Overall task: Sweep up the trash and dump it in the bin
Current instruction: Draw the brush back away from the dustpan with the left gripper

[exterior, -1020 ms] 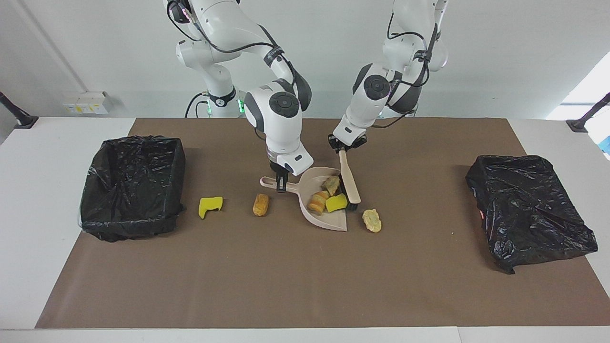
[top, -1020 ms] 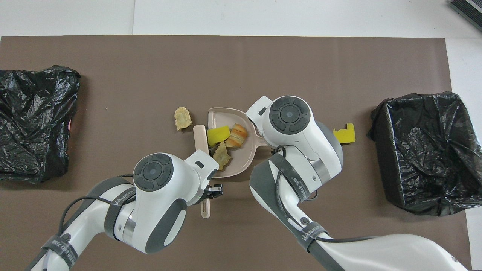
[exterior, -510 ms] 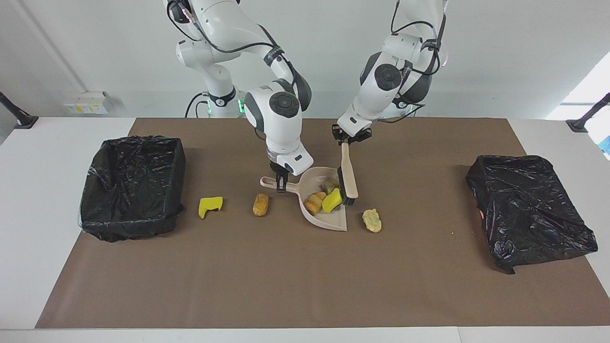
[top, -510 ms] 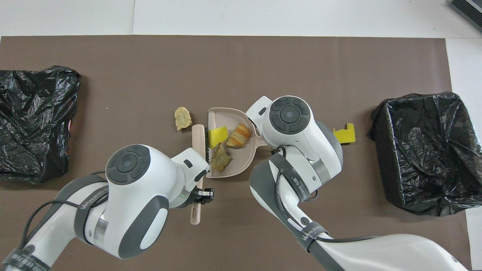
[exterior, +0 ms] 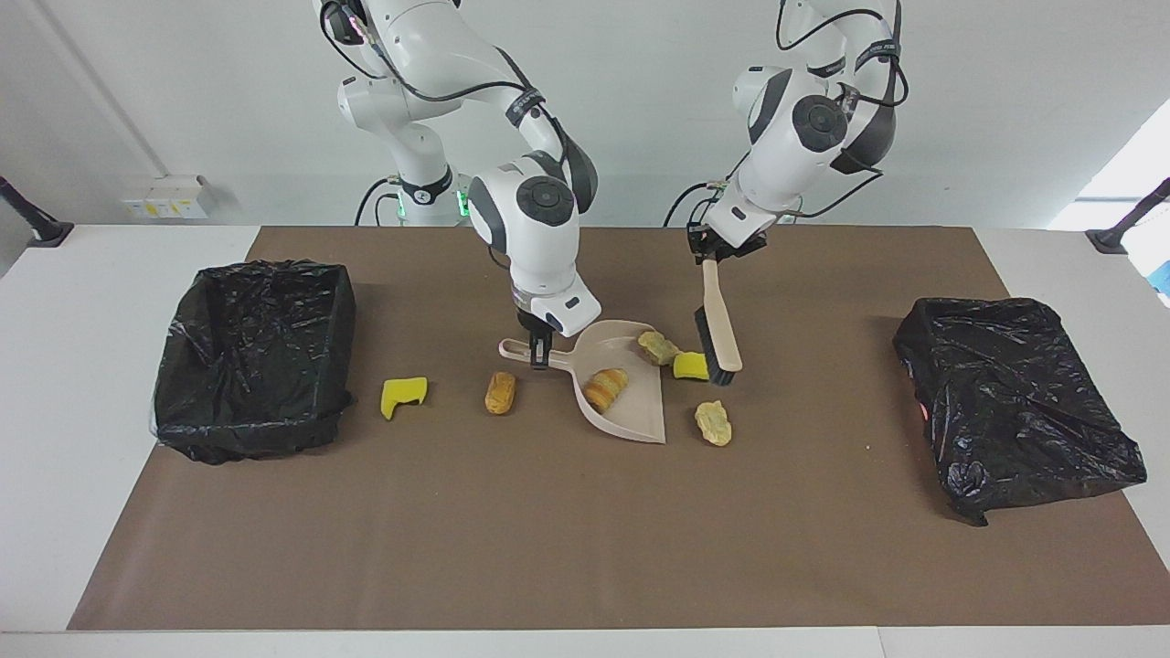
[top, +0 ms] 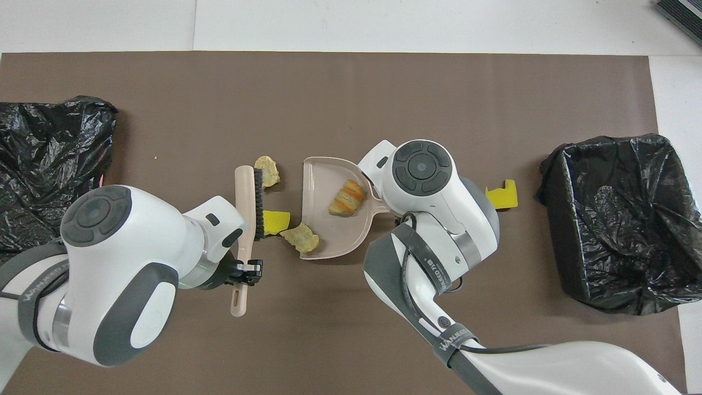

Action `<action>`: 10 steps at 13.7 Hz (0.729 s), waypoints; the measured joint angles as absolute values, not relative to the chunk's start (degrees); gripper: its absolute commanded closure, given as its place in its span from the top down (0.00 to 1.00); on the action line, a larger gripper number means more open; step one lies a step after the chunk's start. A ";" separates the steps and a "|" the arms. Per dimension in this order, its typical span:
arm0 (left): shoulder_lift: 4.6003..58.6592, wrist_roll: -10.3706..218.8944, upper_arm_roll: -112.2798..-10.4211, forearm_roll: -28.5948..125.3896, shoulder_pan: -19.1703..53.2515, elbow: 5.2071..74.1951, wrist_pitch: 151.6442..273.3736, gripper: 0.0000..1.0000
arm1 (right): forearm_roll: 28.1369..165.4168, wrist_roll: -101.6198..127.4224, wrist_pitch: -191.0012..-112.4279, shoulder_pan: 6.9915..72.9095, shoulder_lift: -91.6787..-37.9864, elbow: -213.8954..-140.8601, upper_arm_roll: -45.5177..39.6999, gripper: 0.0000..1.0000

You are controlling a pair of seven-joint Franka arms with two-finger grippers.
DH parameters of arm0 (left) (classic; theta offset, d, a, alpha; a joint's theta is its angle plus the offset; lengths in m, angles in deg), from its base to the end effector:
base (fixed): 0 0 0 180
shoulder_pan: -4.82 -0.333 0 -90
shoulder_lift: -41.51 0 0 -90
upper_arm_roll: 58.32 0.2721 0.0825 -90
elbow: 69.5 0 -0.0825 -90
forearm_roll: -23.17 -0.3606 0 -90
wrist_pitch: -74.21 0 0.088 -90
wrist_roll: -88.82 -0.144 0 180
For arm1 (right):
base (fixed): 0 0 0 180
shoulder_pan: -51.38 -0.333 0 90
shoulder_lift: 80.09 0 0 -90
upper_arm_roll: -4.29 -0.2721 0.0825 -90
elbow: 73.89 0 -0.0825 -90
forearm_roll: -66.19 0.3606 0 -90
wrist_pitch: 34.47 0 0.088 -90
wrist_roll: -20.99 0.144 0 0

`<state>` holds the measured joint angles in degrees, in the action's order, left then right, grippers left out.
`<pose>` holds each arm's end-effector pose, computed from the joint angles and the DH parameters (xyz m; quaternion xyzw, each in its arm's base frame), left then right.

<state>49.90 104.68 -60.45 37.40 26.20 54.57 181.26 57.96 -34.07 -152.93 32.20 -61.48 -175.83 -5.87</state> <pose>0.4196 -0.2126 0.3796 0.9906 -0.0206 -0.1082 0.0810 0.5315 0.2802 0.3082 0.7190 0.6940 -0.0223 0.0302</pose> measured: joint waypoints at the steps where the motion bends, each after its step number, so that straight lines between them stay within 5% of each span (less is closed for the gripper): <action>1: 49.48 102.81 -60.40 36.14 24.02 54.48 183.05 0.00 | 57.96 -34.07 -152.93 32.20 -61.48 -175.83 -5.87 0.00; 5: 45.85 98.06 -60.08 33.03 17.29 52.69 185.29 0.00 | 57.96 -34.07 -152.93 32.22 -61.48 -175.84 -5.87 0.00; 10: 39.43 106.88 -61.58 34.17 19.66 53.43 187.88 0.00 | 57.96 -34.07 -152.93 32.20 -61.48 -175.85 -5.87 0.00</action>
